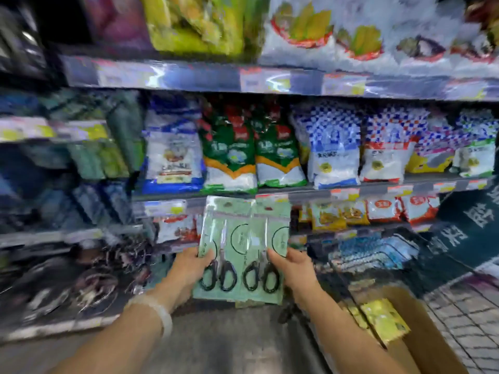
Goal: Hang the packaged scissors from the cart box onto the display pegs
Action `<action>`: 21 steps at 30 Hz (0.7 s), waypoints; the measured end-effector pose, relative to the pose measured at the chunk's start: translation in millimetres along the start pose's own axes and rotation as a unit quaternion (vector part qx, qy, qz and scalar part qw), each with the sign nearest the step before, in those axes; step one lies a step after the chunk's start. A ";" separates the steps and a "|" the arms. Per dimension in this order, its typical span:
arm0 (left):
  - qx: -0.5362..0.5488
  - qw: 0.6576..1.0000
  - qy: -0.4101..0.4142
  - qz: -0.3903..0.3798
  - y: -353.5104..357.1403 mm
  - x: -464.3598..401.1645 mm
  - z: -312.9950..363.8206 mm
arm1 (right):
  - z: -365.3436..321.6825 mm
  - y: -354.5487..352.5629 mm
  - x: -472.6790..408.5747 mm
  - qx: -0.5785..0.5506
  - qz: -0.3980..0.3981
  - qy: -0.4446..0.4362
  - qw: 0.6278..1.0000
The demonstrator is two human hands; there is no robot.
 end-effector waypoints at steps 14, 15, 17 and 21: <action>0.200 0.930 -0.078 0.298 -381.6 148.1 -222.0 | -27.5 425.8 189.5 0.159 -0.319 -0.116 0.927; 0.205 0.924 -0.080 0.313 -399.1 148.5 -238.7 | -29.7 447.1 197.6 0.161 -0.336 -0.125 0.919; 0.229 0.909 -0.085 0.339 -426.7 162.1 -248.2 | -30.2 489.7 211.3 0.160 -0.373 -0.125 0.905; 0.299 0.875 -0.082 0.371 -480.0 162.2 -265.2 | -31.9 568.4 219.3 0.189 -0.388 -0.132 0.893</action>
Point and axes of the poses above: each hand's wrist, its own x-axis away from the middle knuckle, its own y-axis out of the palm, z = x × y, the point moved 7 cm from there along -x, towards the middle knuckle, and after that the axes turned 3 degrees about -x, right-handed, at the moved point
